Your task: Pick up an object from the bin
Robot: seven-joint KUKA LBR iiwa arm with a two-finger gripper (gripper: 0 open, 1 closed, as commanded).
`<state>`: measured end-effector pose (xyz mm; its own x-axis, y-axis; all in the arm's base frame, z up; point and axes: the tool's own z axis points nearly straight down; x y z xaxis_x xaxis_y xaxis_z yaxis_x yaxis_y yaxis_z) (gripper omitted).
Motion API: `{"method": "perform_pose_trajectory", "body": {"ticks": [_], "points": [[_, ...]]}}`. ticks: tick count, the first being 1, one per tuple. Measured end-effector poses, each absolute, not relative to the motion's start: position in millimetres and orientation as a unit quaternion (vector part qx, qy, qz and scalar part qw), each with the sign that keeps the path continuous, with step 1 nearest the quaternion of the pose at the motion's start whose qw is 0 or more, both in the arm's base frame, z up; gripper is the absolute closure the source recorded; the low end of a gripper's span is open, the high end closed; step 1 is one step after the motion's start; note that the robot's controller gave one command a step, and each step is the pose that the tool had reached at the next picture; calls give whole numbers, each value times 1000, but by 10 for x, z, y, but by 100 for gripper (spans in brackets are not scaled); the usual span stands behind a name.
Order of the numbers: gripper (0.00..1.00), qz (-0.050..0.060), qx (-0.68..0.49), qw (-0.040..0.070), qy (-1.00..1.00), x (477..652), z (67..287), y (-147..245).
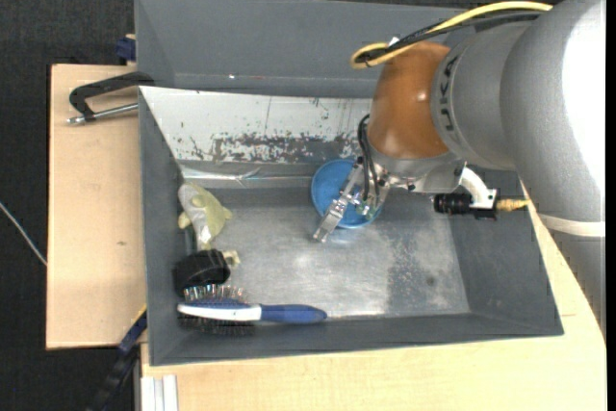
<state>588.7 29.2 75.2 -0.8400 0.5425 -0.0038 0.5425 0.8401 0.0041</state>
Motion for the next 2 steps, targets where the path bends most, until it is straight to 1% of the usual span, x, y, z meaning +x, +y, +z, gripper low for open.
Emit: {"method": "perform_pose_trajectory", "body": {"ticks": [1, 2], "points": [[100, 2, 280, -13, 960, 5841, 762, 353], [100, 0, 277, -6, 961, 5824, 921, 381]]}}
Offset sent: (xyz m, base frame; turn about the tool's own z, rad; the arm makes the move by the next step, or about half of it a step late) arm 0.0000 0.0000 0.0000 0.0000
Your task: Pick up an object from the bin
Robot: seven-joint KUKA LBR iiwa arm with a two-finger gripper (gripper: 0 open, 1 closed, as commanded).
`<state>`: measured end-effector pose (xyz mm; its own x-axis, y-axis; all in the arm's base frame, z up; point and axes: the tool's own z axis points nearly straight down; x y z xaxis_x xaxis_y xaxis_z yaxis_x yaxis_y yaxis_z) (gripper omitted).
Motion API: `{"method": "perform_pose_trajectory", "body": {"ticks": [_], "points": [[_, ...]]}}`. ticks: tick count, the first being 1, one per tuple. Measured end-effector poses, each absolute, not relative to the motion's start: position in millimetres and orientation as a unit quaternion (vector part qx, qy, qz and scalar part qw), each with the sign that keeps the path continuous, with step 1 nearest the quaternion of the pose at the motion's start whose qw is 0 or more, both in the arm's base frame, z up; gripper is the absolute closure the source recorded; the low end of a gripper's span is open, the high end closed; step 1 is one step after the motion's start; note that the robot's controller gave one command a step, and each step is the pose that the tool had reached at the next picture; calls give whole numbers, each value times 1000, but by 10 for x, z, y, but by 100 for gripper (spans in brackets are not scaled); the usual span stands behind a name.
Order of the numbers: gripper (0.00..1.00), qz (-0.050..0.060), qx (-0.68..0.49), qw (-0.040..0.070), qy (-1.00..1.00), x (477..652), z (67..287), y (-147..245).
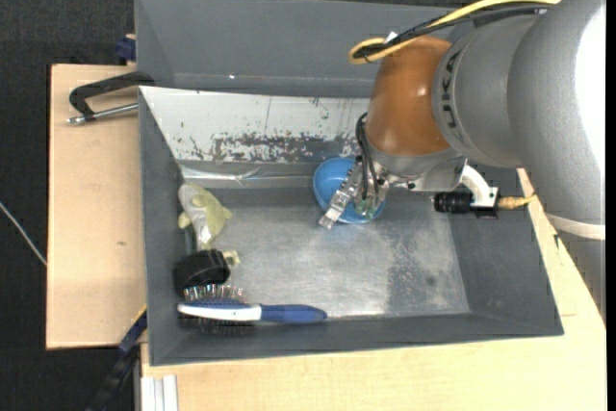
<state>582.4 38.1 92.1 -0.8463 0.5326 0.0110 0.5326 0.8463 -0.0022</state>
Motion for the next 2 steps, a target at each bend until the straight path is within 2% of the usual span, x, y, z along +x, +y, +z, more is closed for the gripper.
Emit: {"method": "perform_pose_trajectory", "body": {"ticks": [1, 2], "points": [[100, -1, -276, 1, -961, 5822, 1097, 397], [100, -2, -275, -3, -962, 5838, 1458, 405]]}}
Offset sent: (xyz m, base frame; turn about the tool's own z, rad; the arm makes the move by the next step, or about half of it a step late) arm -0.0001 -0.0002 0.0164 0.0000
